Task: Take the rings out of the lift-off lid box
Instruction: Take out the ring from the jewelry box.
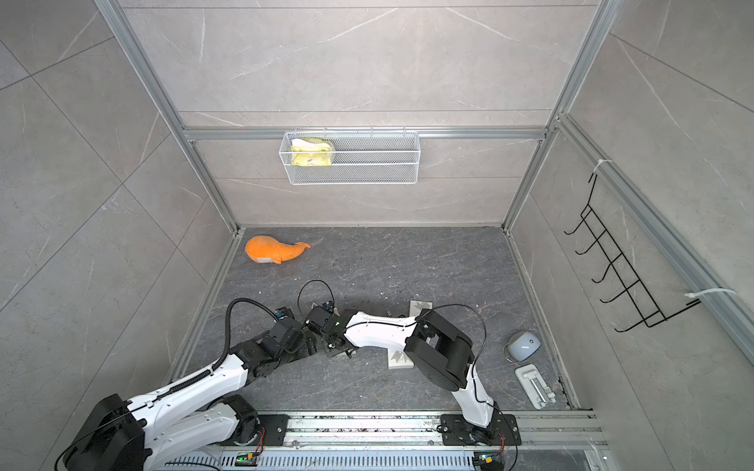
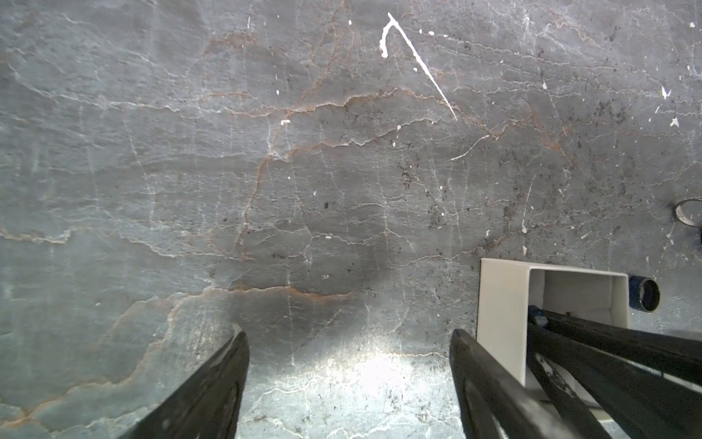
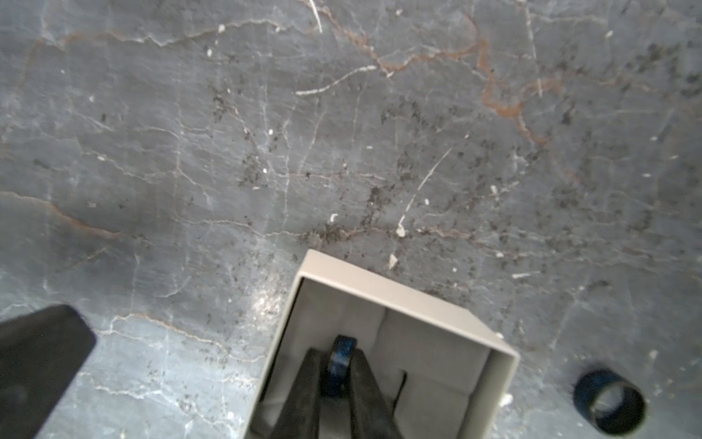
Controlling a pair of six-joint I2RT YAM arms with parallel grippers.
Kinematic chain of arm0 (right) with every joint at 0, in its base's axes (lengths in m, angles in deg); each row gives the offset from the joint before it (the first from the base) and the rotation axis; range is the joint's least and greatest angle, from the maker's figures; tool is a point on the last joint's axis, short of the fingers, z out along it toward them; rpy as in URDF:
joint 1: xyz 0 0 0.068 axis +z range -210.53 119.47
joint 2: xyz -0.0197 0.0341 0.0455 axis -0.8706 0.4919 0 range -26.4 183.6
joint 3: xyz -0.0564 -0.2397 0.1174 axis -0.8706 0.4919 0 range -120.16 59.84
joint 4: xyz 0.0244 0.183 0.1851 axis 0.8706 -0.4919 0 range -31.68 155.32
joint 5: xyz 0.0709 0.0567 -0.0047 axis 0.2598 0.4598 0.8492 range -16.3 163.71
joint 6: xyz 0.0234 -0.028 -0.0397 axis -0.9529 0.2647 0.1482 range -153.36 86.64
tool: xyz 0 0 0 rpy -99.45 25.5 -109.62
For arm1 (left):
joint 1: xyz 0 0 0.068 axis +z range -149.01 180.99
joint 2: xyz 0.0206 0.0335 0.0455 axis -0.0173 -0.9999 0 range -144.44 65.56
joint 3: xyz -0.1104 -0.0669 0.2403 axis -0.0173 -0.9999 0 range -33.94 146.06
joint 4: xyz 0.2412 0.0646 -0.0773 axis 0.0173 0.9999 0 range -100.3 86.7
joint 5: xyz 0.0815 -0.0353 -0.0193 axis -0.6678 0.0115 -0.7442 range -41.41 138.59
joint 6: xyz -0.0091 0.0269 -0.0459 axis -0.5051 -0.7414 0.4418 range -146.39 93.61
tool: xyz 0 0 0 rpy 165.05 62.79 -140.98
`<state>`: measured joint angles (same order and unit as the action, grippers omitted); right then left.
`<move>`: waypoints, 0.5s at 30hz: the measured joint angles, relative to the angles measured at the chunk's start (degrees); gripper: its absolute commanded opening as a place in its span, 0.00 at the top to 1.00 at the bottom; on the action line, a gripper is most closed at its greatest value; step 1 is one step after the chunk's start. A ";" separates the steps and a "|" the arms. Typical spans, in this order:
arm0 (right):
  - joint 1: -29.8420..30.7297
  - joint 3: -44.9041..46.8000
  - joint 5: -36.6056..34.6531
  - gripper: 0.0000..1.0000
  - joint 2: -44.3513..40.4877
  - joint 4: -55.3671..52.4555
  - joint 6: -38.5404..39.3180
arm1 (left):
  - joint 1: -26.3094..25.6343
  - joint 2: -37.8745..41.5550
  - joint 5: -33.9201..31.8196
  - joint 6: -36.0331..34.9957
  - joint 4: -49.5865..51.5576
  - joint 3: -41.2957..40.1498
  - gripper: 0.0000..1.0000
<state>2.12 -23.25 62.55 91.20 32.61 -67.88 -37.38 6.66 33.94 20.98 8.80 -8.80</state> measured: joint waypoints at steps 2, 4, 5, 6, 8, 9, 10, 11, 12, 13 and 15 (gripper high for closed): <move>-0.13 1.18 0.28 0.88 -0.76 1.27 0.00 | 0.00 0.00 0.04 0.02 -0.02 -0.04 0.17; -0.35 2.80 0.72 0.90 -1.86 2.71 0.24 | 0.00 0.04 0.13 0.07 -0.17 -0.35 0.17; -0.50 3.87 1.11 0.91 -2.62 3.58 0.70 | 0.00 0.07 0.22 0.17 -0.20 -0.55 0.16; -0.57 4.85 1.38 0.92 -3.37 4.31 1.11 | 0.00 0.07 0.24 0.24 -0.22 -0.74 0.16; -0.70 6.54 1.95 0.93 -4.74 5.62 2.05 | 0.00 0.09 0.33 0.39 -0.24 -0.94 0.17; -0.72 7.23 2.36 0.93 -5.38 6.19 2.67 | 0.00 0.09 0.44 0.44 -0.24 -0.96 0.17; -0.70 7.72 2.69 0.93 -5.81 6.71 3.15 | 0.00 0.09 0.72 0.44 -0.28 -0.96 0.16; -0.70 8.26 3.21 0.93 -6.27 7.41 3.65 | 0.00 0.09 1.05 0.44 -0.37 -0.96 0.17; -0.70 8.90 3.82 0.94 -6.75 8.35 4.22 | 0.00 0.09 1.36 0.44 -0.48 -0.96 0.17; -0.70 9.40 4.35 0.93 -7.08 9.11 4.66 | 0.00 0.09 1.55 0.46 -0.61 -0.96 0.17; -0.70 10.58 5.31 0.94 -7.82 10.60 5.42 | 0.00 0.07 1.95 0.72 -1.09 -0.96 0.16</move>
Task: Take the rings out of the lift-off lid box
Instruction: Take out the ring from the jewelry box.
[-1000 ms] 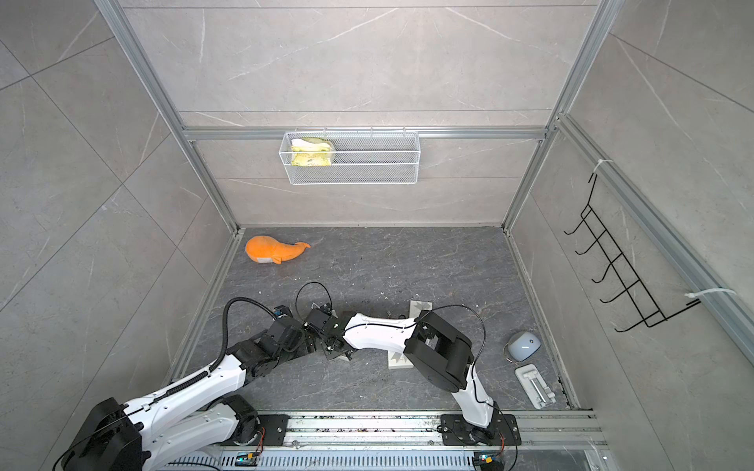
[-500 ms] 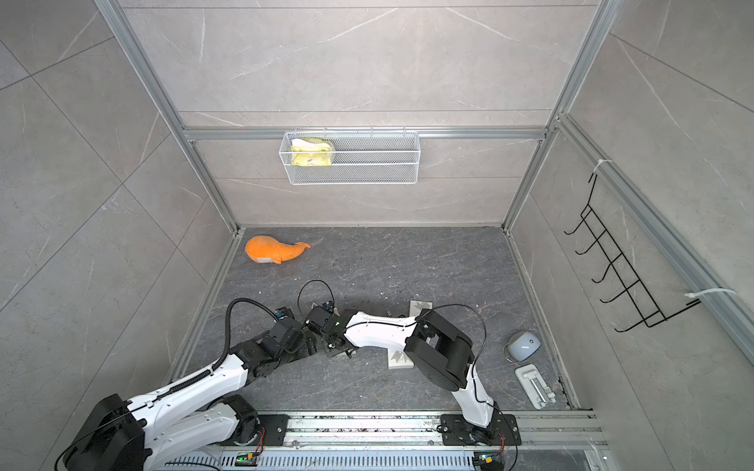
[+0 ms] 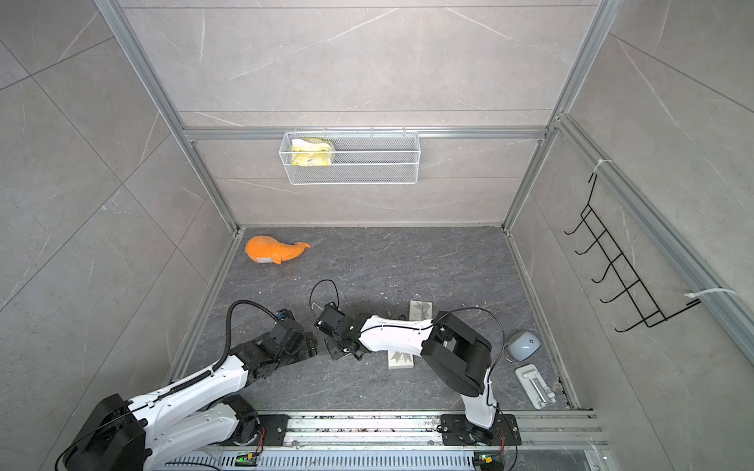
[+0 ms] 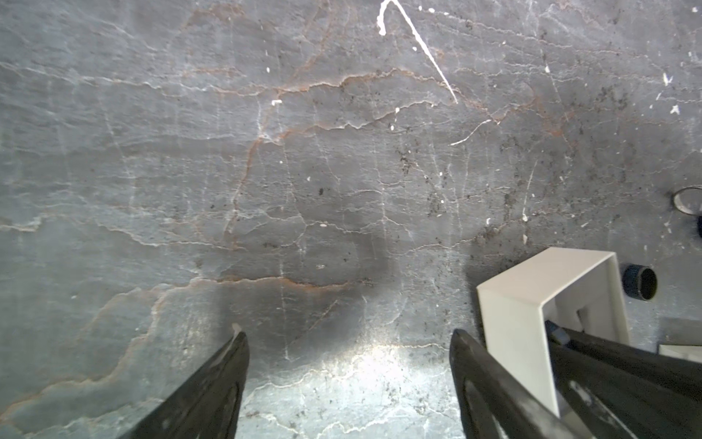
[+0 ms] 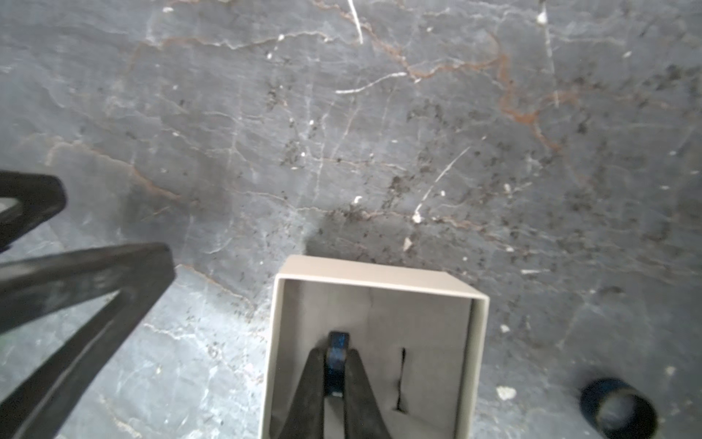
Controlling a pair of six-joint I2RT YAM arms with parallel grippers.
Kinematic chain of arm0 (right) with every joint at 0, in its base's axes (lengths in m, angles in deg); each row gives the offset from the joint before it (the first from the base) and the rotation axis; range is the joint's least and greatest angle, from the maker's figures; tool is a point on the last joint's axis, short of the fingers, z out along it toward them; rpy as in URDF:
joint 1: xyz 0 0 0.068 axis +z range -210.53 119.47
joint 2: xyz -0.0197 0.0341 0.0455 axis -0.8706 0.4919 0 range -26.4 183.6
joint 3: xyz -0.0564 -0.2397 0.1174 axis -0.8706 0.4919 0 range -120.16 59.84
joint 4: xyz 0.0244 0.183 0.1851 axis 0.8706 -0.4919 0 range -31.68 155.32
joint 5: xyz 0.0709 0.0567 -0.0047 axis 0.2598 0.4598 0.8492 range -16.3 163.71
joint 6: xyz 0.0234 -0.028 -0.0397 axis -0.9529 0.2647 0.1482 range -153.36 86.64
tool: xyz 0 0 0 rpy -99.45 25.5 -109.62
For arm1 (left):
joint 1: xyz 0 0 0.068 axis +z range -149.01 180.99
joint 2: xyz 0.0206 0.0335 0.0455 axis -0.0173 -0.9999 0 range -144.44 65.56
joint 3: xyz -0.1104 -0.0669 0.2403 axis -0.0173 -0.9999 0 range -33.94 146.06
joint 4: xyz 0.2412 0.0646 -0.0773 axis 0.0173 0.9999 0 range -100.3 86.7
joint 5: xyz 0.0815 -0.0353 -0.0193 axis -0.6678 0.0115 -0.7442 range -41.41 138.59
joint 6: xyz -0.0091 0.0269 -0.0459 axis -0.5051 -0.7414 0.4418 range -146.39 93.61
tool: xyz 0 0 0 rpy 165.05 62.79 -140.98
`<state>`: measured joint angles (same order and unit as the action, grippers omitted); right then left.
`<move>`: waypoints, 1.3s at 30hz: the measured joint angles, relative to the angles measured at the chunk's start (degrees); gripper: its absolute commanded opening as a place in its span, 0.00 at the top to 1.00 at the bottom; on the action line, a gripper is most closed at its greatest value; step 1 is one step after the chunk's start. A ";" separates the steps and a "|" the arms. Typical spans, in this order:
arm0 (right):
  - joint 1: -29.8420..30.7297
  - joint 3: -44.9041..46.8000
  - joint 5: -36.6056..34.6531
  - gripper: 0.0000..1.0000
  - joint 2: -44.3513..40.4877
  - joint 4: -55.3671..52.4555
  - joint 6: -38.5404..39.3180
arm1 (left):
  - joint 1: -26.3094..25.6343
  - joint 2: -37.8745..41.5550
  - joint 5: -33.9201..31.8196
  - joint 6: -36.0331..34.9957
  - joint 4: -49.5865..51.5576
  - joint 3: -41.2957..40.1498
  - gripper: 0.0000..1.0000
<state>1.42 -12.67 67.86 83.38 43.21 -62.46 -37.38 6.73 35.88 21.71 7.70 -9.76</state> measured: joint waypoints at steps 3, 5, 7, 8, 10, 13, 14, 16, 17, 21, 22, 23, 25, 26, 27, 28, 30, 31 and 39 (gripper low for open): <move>0.00 0.94 1.01 0.95 -0.57 1.25 0.90 | 0.00 0.00 1.22 0.46 -0.83 0.00 0.16; 0.00 1.27 1.68 0.95 -0.76 2.10 1.75 | -0.02 0.00 1.97 0.76 -1.77 0.00 0.16; 0.00 2.16 2.29 0.95 -1.31 3.23 2.49 | 0.00 0.09 2.75 1.01 -2.45 0.00 0.16; 0.00 2.75 2.47 0.95 -1.62 3.87 2.97 | -0.02 0.17 2.99 1.18 -2.89 0.00 0.15; 0.00 3.93 2.49 0.96 -2.25 4.63 3.93 | -0.02 0.22 3.74 1.31 -3.48 0.09 0.15; 0.00 5.16 2.40 0.98 -2.75 5.46 5.46 | -0.02 -0.52 4.63 1.46 -3.58 0.76 0.15; 0.00 5.42 2.38 0.98 -2.80 5.75 5.99 | -0.02 -1.18 5.35 1.53 -3.93 1.07 0.15; 0.00 5.79 2.40 0.98 -2.84 6.21 6.73 | -0.02 -2.49 6.08 1.79 -4.98 1.31 0.15; 0.00 6.08 2.43 0.99 -2.93 6.60 6.99 | -0.02 -3.21 6.78 1.90 -5.51 1.31 0.15; 0.00 6.64 2.43 1.00 -3.41 7.43 7.98 | -0.02 -5.16 8.46 2.32 -6.91 1.31 0.15; 0.00 6.64 2.40 1.00 -3.54 7.63 8.11 | -0.02 -5.42 8.70 2.38 -7.19 1.31 0.15; 0.00 6.64 2.43 1.00 -3.72 7.74 8.22 | -0.02 -5.73 8.98 2.47 -7.56 1.31 0.15; 0.00 6.64 2.45 1.00 -4.15 7.91 8.41 | -0.02 -6.40 9.81 2.49 -8.26 1.31 0.15; 0.00 6.64 2.45 1.00 -4.39 8.04 8.41 | -0.02 -6.86 10.12 2.51 -8.50 1.31 0.15; 0.00 6.64 2.45 1.00 -4.59 8.20 8.44 | -0.02 -7.28 10.38 2.54 -8.81 1.31 0.15; 0.00 6.64 2.45 1.00 -4.76 8.31 8.61 | -0.02 -7.72 10.54 2.54 -9.16 1.31 0.15; 0.00 6.64 2.45 1.00 -4.92 8.35 8.85 | -0.17 -8.48 11.28 2.56 -9.64 1.33 0.16; 0.00 6.64 2.47 1.00 -4.92 8.33 9.05 | -0.22 -8.70 11.43 2.56 -9.79 1.33 0.16; 0.00 7.54 2.23 1.00 -5.03 9.31 9.27 | -0.26 -11.04 11.82 2.40 -11.10 2.38 0.16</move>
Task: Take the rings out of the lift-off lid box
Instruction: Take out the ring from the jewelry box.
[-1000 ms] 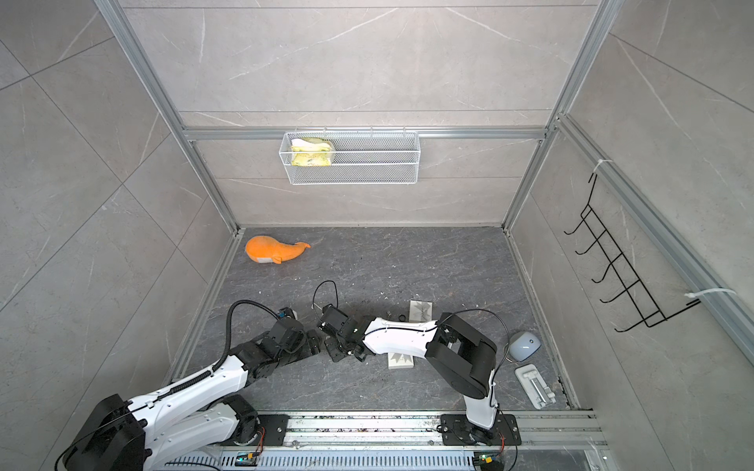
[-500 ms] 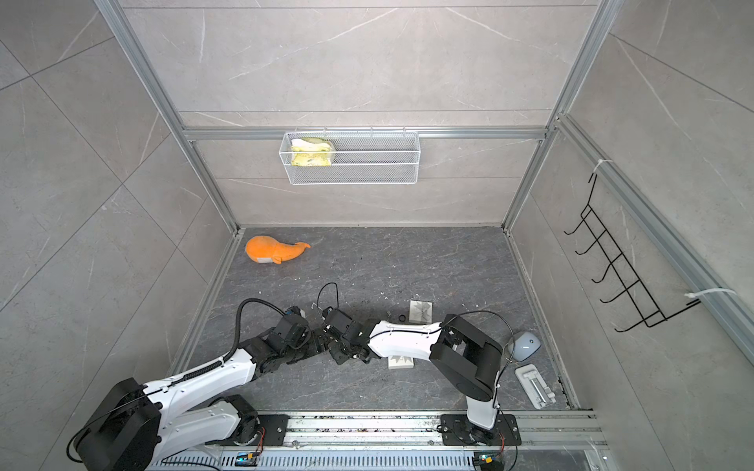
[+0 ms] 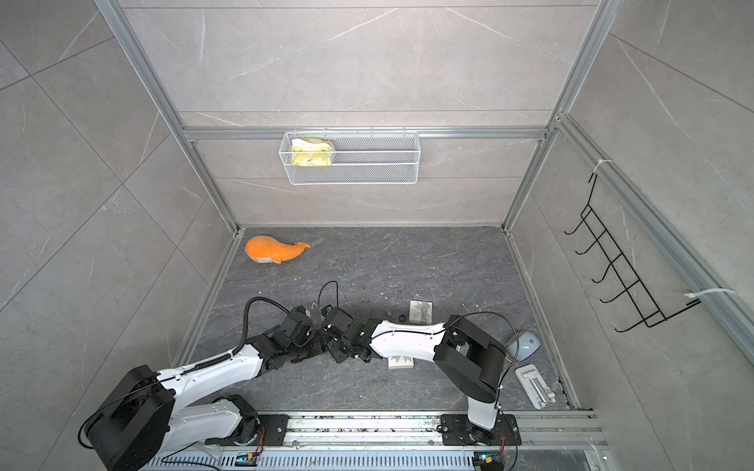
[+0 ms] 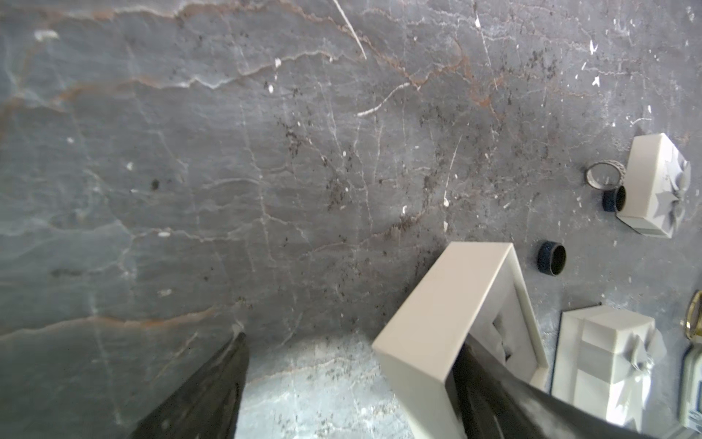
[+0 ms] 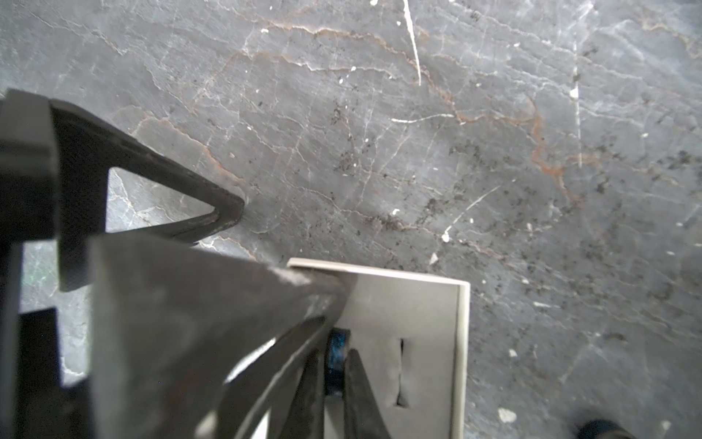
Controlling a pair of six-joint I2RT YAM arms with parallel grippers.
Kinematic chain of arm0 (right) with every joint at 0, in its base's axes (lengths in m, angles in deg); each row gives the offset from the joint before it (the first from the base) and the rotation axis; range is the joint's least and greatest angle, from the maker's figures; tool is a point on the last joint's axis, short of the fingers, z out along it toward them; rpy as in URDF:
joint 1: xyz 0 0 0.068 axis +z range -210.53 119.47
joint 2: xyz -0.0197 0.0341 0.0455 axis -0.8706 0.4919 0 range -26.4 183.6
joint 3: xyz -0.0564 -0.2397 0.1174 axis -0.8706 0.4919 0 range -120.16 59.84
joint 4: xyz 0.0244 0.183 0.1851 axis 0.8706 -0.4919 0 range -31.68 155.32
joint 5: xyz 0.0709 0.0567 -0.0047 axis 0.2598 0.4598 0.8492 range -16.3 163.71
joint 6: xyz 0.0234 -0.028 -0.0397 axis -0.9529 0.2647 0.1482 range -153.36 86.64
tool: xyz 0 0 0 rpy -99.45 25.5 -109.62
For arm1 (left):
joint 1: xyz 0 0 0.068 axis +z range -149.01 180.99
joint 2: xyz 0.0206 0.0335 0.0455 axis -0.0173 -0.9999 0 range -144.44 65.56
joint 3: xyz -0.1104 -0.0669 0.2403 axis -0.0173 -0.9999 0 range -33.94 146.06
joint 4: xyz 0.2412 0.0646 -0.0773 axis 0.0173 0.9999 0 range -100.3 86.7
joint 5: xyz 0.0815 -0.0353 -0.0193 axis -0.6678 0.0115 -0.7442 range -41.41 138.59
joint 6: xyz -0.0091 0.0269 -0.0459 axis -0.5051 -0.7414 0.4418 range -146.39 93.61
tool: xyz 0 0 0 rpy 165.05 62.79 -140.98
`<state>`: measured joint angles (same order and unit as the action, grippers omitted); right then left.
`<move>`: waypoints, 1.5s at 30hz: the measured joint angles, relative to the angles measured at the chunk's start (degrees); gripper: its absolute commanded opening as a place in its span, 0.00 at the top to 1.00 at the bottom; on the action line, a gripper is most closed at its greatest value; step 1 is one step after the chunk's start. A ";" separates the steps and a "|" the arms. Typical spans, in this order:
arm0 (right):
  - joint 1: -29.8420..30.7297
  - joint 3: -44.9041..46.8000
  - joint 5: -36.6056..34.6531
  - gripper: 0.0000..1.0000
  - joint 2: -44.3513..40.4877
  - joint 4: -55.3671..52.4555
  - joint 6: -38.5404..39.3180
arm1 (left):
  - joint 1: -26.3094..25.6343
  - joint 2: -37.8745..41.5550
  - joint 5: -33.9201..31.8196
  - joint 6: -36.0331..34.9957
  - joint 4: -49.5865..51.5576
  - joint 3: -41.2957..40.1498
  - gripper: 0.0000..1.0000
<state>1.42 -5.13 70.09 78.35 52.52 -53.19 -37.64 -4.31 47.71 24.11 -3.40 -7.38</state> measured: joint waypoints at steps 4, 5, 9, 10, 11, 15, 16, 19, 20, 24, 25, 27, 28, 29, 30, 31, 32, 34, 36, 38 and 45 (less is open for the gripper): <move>0.00 1.11 -0.24 1.00 -0.28 1.18 0.00 | 0.00 -1.79 0.00 -0.07 -2.51 0.31 0.16; 0.00 1.42 -0.46 1.00 -0.37 1.62 -0.02 | 0.00 -2.23 -0.04 -0.15 -3.10 0.37 0.16; -0.07 2.89 -1.11 1.00 -0.83 3.13 -0.04 | 0.00 -3.89 -0.11 -0.48 -5.29 0.79 0.16; -0.11 3.34 -1.33 1.00 -1.05 3.54 -0.04 | 0.00 -4.33 -0.13 -0.61 -5.79 0.92 0.16; -0.11 3.85 -1.53 1.00 -1.38 3.96 -0.04 | 0.00 -4.76 -0.15 -0.81 -6.27 1.09 0.16; -0.13 5.01 -2.45 1.00 -2.47 5.16 -0.04 | 0.00 -6.08 -0.31 -1.25 -8.15 1.38 0.17; -0.15 5.25 -2.62 1.00 -2.69 5.42 -0.04 | 0.00 -6.29 -0.35 -1.27 -8.57 1.38 0.17; -0.15 5.53 -2.67 1.00 -2.86 6.10 -0.04 | 0.00 -6.75 -0.44 -1.64 -9.01 1.42 0.21; -0.15 5.53 -2.69 1.00 -2.86 6.34 -0.04 | 0.00 -6.99 -0.50 -1.79 -9.09 1.49 0.22; -0.15 5.66 -2.84 1.00 -2.86 6.69 -0.02 | 0.02 -7.26 -0.48 -2.16 -9.05 1.70 0.23; -0.15 5.75 -2.86 1.00 -2.86 6.93 0.00 | 0.02 -7.26 -0.48 -2.27 -8.98 1.70 0.24; -0.15 5.84 -3.04 1.00 -2.86 7.30 0.02 | 0.02 -7.23 -0.52 -2.73 -8.79 1.70 0.26; -0.15 5.86 -3.08 1.00 -2.86 7.58 0.17 | 0.02 -7.23 -0.52 -2.97 -8.68 1.73 0.26; -0.15 5.86 -3.28 1.00 -2.86 7.76 0.22 | 0.04 -7.21 -0.52 -3.19 -8.55 1.73 0.26; -0.15 5.86 -3.50 1.00 -2.86 7.93 0.22 | 0.04 -7.15 -0.50 -3.30 -8.33 1.73 0.28; -0.15 5.88 -3.69 1.00 -2.86 8.13 0.24 | 0.04 -7.02 -0.48 -3.48 -8.02 1.73 0.28; -0.15 5.95 -3.89 1.00 -2.86 8.44 0.24 | 0.02 -6.88 -0.44 -3.63 -7.69 1.73 0.28; -0.15 6.36 -4.09 1.00 -2.97 9.25 0.22 | 0.02 -6.67 -0.39 -3.76 -7.15 1.73 0.28; -0.15 6.91 -4.35 1.00 -3.23 9.86 0.22 | 0.00 -6.62 -0.37 -3.89 -7.04 1.73 0.28; -0.15 7.72 -4.66 1.00 -3.67 10.67 0.20 | 0.00 -6.60 -0.35 -4.04 -6.97 1.73 0.28; -0.15 12.48 -6.23 1.00 -6.45 15.17 -0.11 | 0.00 -6.67 -0.24 -4.48 -6.97 1.75 0.28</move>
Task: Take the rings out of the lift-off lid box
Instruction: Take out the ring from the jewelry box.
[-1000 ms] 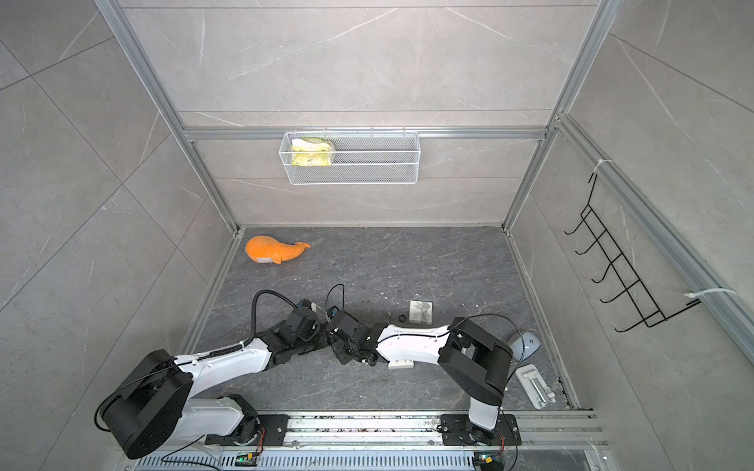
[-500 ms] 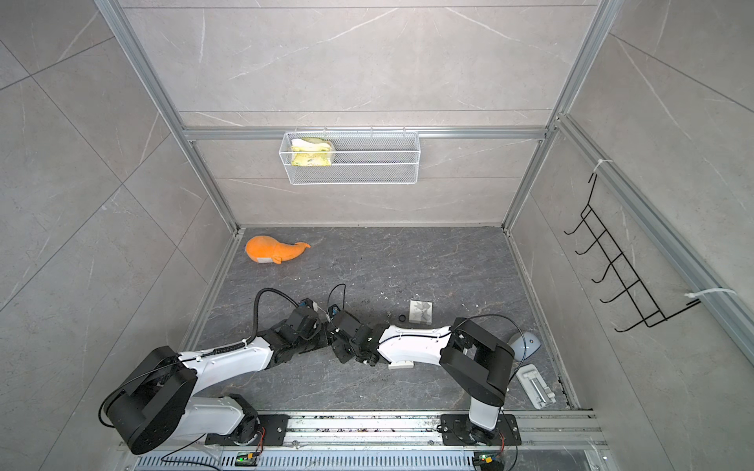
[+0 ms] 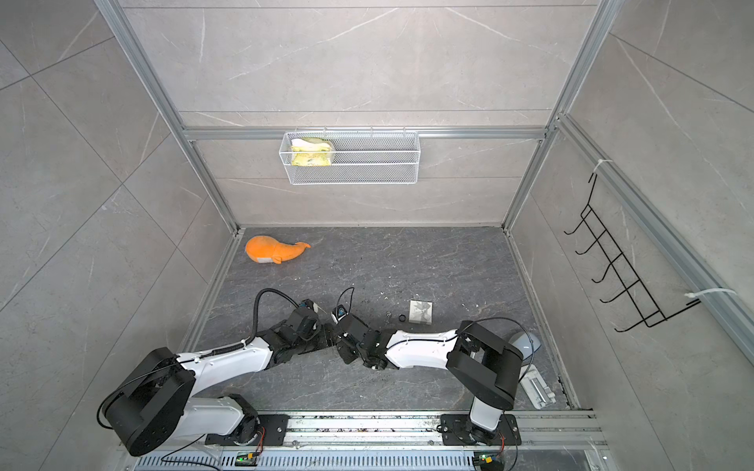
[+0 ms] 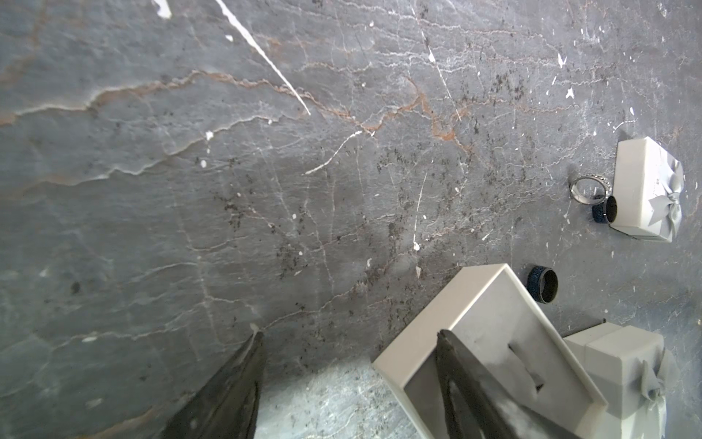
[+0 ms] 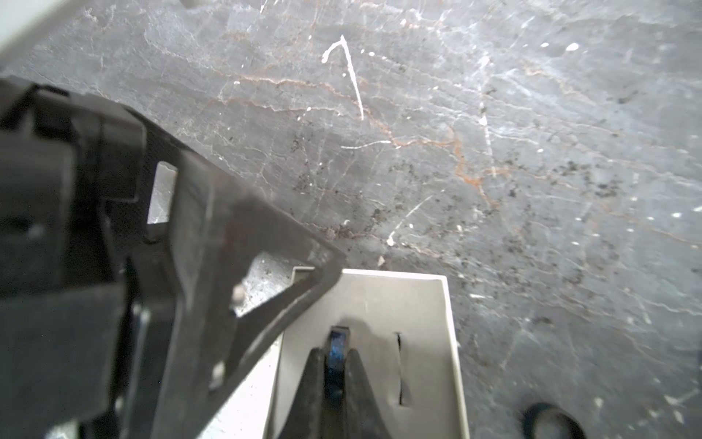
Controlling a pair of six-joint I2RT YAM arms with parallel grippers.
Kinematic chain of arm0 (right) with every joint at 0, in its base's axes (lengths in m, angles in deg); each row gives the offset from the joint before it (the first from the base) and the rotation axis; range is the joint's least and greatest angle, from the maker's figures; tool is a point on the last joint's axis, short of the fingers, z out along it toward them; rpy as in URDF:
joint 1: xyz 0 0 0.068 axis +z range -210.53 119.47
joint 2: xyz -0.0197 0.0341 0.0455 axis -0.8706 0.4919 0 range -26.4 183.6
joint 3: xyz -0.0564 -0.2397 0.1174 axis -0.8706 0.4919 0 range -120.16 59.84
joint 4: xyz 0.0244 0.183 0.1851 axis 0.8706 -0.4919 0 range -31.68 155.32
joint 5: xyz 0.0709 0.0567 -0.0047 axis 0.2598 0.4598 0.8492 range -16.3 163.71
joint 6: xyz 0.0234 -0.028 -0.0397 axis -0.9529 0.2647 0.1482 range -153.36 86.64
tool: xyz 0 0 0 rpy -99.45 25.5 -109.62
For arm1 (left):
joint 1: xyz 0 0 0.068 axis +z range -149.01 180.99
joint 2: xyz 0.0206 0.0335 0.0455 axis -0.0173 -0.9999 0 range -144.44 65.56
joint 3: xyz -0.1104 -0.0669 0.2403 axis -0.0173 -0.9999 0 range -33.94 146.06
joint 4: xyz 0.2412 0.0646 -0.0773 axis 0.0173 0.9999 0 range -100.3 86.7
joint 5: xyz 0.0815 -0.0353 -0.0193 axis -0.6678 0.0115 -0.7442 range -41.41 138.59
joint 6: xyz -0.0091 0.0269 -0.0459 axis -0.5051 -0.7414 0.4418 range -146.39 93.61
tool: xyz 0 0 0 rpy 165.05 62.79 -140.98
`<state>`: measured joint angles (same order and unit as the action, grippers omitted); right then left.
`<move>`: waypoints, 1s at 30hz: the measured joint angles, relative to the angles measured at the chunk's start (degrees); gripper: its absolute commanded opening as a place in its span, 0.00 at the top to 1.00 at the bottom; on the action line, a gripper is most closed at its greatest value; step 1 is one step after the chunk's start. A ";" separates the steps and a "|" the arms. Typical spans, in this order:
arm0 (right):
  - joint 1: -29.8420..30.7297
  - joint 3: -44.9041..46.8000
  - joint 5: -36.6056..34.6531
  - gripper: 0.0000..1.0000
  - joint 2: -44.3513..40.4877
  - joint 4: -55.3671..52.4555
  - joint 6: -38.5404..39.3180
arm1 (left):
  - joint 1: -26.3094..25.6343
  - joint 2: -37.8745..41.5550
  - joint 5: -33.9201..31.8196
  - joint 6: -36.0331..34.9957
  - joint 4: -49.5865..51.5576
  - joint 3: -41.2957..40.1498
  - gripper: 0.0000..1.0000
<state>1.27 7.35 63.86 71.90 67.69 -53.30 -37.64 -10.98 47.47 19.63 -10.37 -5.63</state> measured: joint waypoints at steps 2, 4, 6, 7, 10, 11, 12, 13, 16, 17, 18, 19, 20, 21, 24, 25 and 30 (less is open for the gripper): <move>0.00 0.61 -0.04 1.00 -0.48 1.09 -0.31 | 0.00 -0.04 0.02 -0.02 0.04 0.04 0.28; 0.00 1.07 -0.04 1.00 -0.66 2.21 -0.85 | 0.00 -0.09 0.02 -0.02 0.09 0.11 0.28; 0.00 1.70 0.02 1.00 -0.72 3.26 -1.33 | 0.00 -0.17 0.02 -0.02 0.22 0.20 0.28; -0.02 2.10 0.04 1.00 -0.72 3.93 -1.51 | 0.00 -0.17 0.02 -0.02 0.26 0.24 0.28; -0.17 3.02 0.44 1.00 -0.81 5.33 -2.54 | 0.00 -0.17 0.02 -0.02 0.28 0.24 0.28; -0.33 3.43 0.66 1.00 -0.94 6.01 -2.95 | 0.00 -0.17 0.04 -0.07 0.28 0.24 0.28; -0.46 3.82 0.72 1.00 -1.01 6.62 -3.30 | 0.00 -0.17 0.04 -0.11 0.28 0.24 0.28; -0.61 4.13 0.92 1.00 -1.05 7.21 -3.56 | 0.00 -0.17 0.04 -0.17 0.31 0.24 0.28; -0.76 4.87 1.27 1.00 -1.25 8.28 -4.52 | 0.00 -0.17 0.13 -0.22 0.35 0.28 0.28; -0.76 5.05 1.27 1.00 -1.29 8.63 -4.72 | 0.00 -0.15 0.20 -0.24 0.35 0.28 0.28; -0.76 5.16 1.27 1.00 -1.29 8.81 -4.92 | 0.00 -0.15 0.17 -0.26 0.35 0.28 0.28; -0.76 5.31 1.27 1.00 -1.29 9.11 -5.11 | 0.00 -0.11 0.20 -0.24 0.35 0.28 0.28; -0.76 5.40 1.27 1.00 -1.29 9.33 -5.31 | 0.02 -0.09 0.20 -0.24 0.35 0.28 0.28; -0.76 5.42 1.25 1.00 -1.29 9.42 -5.55 | 0.02 -0.04 0.20 -0.24 0.37 0.28 0.28; -0.76 5.42 1.05 1.00 -1.29 9.53 -6.23 | 0.00 0.28 0.33 -0.24 0.90 0.28 0.28; -0.76 5.46 1.01 1.00 -1.29 9.55 -6.45 | 0.00 0.44 0.42 -0.24 1.16 0.28 0.28; -0.76 6.08 0.37 1.00 -1.25 9.99 -7.54 | -0.02 0.76 0.87 -0.24 1.62 0.20 0.29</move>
<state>0.50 13.43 64.23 70.66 77.68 -60.84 -37.67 -10.21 48.34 19.39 -8.75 -5.43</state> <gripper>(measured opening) 0.091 0.717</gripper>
